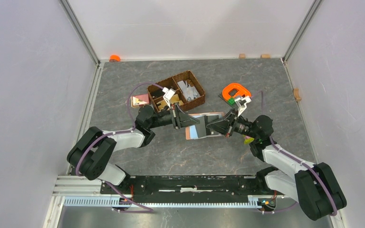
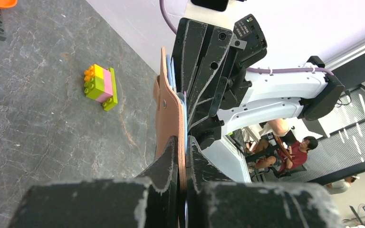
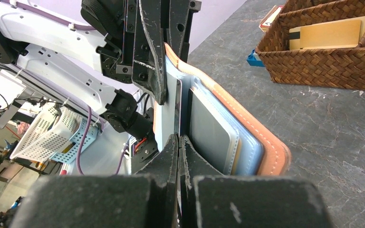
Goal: Take the credit cards out of the card holder
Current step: Remove the credit card from the card holder.
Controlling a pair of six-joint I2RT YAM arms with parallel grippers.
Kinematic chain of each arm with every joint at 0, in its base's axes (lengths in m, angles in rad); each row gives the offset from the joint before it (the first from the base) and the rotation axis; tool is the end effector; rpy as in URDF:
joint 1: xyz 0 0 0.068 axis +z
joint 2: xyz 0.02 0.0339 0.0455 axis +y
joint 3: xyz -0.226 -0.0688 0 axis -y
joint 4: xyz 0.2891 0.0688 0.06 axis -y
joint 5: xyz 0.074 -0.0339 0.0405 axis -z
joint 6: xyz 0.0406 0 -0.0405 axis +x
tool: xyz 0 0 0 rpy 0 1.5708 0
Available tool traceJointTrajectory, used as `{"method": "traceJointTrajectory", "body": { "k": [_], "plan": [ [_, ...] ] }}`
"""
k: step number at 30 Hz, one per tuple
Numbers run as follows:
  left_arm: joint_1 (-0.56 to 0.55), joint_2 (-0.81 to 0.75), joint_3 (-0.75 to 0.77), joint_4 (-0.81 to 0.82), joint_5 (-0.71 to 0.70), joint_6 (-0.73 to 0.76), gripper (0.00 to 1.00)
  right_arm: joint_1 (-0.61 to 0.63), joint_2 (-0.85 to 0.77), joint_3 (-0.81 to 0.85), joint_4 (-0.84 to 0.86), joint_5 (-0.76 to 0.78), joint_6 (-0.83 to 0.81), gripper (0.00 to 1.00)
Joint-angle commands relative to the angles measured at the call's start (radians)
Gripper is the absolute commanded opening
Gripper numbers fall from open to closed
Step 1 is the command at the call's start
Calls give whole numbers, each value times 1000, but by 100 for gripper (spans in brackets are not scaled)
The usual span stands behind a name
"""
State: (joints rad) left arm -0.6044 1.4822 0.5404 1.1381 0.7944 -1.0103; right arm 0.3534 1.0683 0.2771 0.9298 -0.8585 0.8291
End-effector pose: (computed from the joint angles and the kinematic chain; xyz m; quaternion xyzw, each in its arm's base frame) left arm 0.2461 -0.2052 0.1601 0.1750 0.6333 -0.6847 0.3155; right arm 0.2301 0.1176 0.1620 -0.1645 0.6541 0.6092 0.4172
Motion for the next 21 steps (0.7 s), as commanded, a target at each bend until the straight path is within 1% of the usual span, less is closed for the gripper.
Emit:
{"method": "traceJointTrajectory", "body": {
  "k": [1, 6, 9, 12, 15, 18, 21],
  "plan": [
    [17, -6, -10, 111, 21, -55, 2, -44, -5, -17, 32, 33, -2, 0],
    [17, 0, -11, 134, 24, -66, 2, -44, 8, -12, 62, 5, 7, 1],
    [16, 8, -11, 174, 33, -89, 2, -41, 32, -24, 137, -16, 49, 20],
    [15, 28, -12, 255, 46, -131, 2, -35, 55, -25, 171, -29, 70, 29],
    [9, 51, -4, 319, 66, -173, 2, -15, 73, -17, 174, -35, 67, 33],
    [4, 65, 4, 335, 75, -188, 2, 2, 75, -16, 211, -43, 78, 34],
    [4, 70, 3, 335, 73, -186, 2, 10, 60, -18, 231, -47, 82, 30]
  ]
}}
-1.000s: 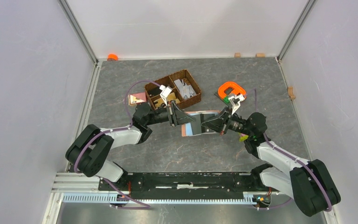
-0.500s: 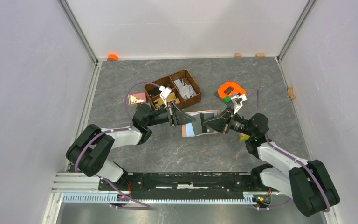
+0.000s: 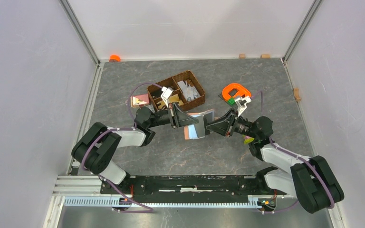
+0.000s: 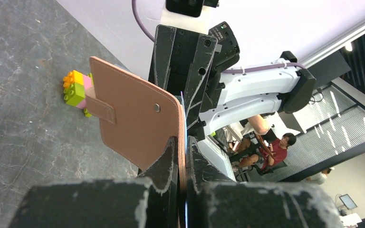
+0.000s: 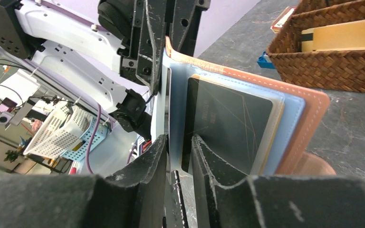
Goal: Take the credit cards out of the card holder
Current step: Remove the credit card from the card holder.
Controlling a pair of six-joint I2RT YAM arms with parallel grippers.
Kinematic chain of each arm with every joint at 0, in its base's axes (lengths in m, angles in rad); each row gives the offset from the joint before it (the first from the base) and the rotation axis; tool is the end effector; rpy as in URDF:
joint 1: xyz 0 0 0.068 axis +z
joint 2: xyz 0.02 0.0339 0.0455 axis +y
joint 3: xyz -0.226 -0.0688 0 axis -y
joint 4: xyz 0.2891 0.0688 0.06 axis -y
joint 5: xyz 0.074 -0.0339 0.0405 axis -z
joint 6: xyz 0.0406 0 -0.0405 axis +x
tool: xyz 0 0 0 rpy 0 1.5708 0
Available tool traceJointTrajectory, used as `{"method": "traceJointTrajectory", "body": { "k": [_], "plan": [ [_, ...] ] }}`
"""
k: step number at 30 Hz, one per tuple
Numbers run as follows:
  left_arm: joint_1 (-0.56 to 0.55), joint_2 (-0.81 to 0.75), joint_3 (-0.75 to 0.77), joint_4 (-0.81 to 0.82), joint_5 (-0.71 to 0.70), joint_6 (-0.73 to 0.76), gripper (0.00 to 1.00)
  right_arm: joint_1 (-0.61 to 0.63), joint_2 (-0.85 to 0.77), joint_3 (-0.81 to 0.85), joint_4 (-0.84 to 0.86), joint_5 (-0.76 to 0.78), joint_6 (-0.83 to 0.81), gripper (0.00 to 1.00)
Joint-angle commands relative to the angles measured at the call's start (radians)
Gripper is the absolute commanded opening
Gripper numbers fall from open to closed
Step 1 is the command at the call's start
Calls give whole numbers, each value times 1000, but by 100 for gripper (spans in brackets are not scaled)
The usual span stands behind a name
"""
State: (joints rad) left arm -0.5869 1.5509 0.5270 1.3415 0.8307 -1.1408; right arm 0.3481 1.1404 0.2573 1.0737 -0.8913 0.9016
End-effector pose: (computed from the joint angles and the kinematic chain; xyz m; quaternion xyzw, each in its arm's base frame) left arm 0.2444 -0.1985 0.1554 0.1677 0.6055 -0.7172 0.3015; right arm 0.2273 0.1161 0.1524 -0.1628 0.6434 0.6296 0.4039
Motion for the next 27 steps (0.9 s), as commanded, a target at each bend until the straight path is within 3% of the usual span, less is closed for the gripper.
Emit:
{"method": "traceJointTrajectory", "body": {
  "k": [1, 5, 6, 11, 20, 25, 27],
  "plan": [
    [-14, 2, 16, 132, 36, -58, 2, 19, -16, 3, 86, -14, 7, 27],
    [-8, 6, 16, 128, 30, -61, 3, 22, -9, 7, 74, -14, 6, 2],
    [-5, 6, 14, 128, 28, -62, 3, 21, -8, 8, 76, -14, 11, 0],
    [31, -17, -20, 128, -3, -61, 14, -14, -33, -5, 1, 34, -25, 0],
    [77, -68, -67, 71, -52, -31, 13, -85, -45, -31, -40, 69, -36, 0],
    [119, -166, -108, -94, -120, 49, 4, -84, -62, -6, -115, 92, -98, 0],
    [142, -255, -120, -279, -183, 124, 2, -81, -76, 29, -208, 127, -176, 0]
  ]
}}
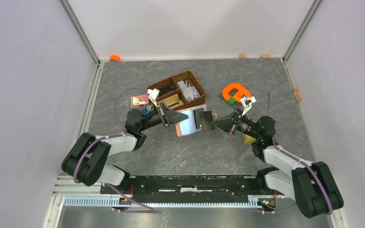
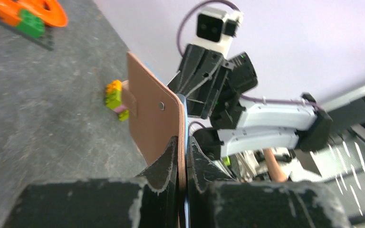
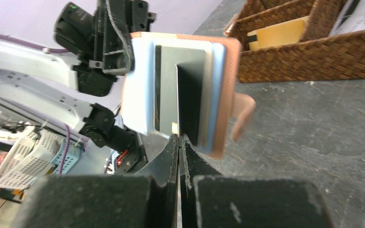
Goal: Take the credit cards out of the card holder
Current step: Remove the credit card from the card holder, then place the credit card in the storage box.
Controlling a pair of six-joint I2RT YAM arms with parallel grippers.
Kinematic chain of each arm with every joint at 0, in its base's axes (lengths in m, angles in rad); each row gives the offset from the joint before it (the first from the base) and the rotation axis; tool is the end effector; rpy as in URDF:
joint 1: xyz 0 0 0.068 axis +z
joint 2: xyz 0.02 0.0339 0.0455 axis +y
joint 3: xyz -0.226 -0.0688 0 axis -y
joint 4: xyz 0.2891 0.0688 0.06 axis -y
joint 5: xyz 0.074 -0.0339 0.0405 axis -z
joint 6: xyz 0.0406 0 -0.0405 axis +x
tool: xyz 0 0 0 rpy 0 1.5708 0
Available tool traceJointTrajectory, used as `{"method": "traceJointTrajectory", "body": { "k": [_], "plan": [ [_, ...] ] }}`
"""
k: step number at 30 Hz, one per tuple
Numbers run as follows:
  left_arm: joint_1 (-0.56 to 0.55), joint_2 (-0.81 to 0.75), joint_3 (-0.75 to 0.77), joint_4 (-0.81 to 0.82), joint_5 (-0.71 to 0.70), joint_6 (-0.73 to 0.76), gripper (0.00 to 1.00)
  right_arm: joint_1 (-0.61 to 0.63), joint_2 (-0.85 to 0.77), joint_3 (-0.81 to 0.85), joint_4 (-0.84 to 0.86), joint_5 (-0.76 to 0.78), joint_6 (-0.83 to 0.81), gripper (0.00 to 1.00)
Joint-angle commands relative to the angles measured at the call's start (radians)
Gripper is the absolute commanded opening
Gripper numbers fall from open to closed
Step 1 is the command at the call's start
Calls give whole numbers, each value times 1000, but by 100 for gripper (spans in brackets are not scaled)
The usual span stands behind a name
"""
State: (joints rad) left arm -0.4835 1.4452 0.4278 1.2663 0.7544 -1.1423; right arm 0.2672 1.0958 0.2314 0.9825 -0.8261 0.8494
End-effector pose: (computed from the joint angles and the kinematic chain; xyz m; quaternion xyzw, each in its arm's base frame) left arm 0.2483 -0.1618 0.1488 0.0905 0.6341 -0.6884 0.3403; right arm 0.2340 0.0950 0.1455 -0.1129 0.6688 0.5888 0.4395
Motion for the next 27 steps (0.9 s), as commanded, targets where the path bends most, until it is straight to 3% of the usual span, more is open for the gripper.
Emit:
{"method": "traceJointTrajectory", "body": {
  "k": [1, 4, 10, 13, 19, 27],
  "plan": [
    [44, -196, -15, -321, -158, 186, 2, 7, -40, 78, -186, 94, -174, 0],
    [46, -376, 23, -723, -341, 383, 2, 52, -52, 167, -346, 201, -311, 0],
    [46, -696, -9, -998, -690, 489, 2, 232, 48, 395, -595, 480, -550, 0],
    [45, -825, -31, -1061, -816, 509, 2, 323, 163, 535, -689, 603, -682, 0],
    [44, -1001, -91, -1105, -1007, 462, 2, 383, 344, 730, -686, 743, -839, 0],
    [43, -1063, -102, -1201, -1189, 307, 2, 433, 551, 899, -605, 678, -1300, 0]
  ]
}}
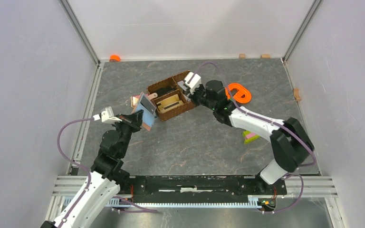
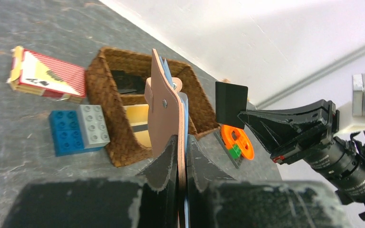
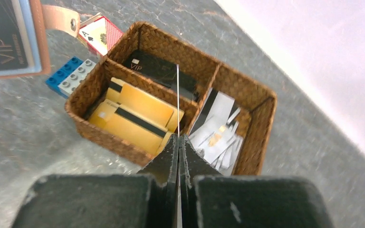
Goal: Take the credit cards out of the card holder
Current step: Place the credit card in the storage box.
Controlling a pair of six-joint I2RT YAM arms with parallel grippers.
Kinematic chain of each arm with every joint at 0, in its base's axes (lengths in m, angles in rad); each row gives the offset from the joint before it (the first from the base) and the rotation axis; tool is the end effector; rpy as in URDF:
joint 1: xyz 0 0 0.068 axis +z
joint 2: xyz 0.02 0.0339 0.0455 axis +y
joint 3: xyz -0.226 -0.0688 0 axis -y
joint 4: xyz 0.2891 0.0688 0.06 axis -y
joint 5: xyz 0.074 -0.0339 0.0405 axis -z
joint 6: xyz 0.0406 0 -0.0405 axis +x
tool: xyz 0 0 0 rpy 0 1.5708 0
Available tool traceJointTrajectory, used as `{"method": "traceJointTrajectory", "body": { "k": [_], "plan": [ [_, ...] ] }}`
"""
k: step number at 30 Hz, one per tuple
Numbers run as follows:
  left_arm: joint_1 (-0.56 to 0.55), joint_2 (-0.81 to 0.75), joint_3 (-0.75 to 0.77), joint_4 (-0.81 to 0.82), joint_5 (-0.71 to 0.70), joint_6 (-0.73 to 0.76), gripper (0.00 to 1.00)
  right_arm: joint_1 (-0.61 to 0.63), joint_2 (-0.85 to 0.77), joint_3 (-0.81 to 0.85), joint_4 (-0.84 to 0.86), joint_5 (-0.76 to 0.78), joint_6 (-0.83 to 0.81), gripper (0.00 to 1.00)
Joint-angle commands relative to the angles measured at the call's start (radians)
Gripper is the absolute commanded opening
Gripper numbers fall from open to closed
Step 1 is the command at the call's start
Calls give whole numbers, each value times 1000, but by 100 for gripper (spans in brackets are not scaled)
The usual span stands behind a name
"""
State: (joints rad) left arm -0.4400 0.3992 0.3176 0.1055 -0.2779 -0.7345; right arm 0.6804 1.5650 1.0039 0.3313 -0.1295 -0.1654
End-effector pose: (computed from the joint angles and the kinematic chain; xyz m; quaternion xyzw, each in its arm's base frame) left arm 0.2018 -0.0827 0.2403 -0.1995 0.6698 -0.3121 0.6435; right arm 0.3128 0.2599 0.2104 -0.3575 0.6965 0.2069 0.5867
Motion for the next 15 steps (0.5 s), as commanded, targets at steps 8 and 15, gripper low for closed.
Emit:
{"method": "traceJointTrajectory", "body": {
  "k": [8, 15],
  "plan": [
    [-2, -24, 25, -128, -257, -158, 2, 22, 396, 549, -299, -191, -697, 0],
    [-4, -42, 20, -132, -259, -169, 2, 22, 563, 728, -376, -163, -903, 0]
  ]
}}
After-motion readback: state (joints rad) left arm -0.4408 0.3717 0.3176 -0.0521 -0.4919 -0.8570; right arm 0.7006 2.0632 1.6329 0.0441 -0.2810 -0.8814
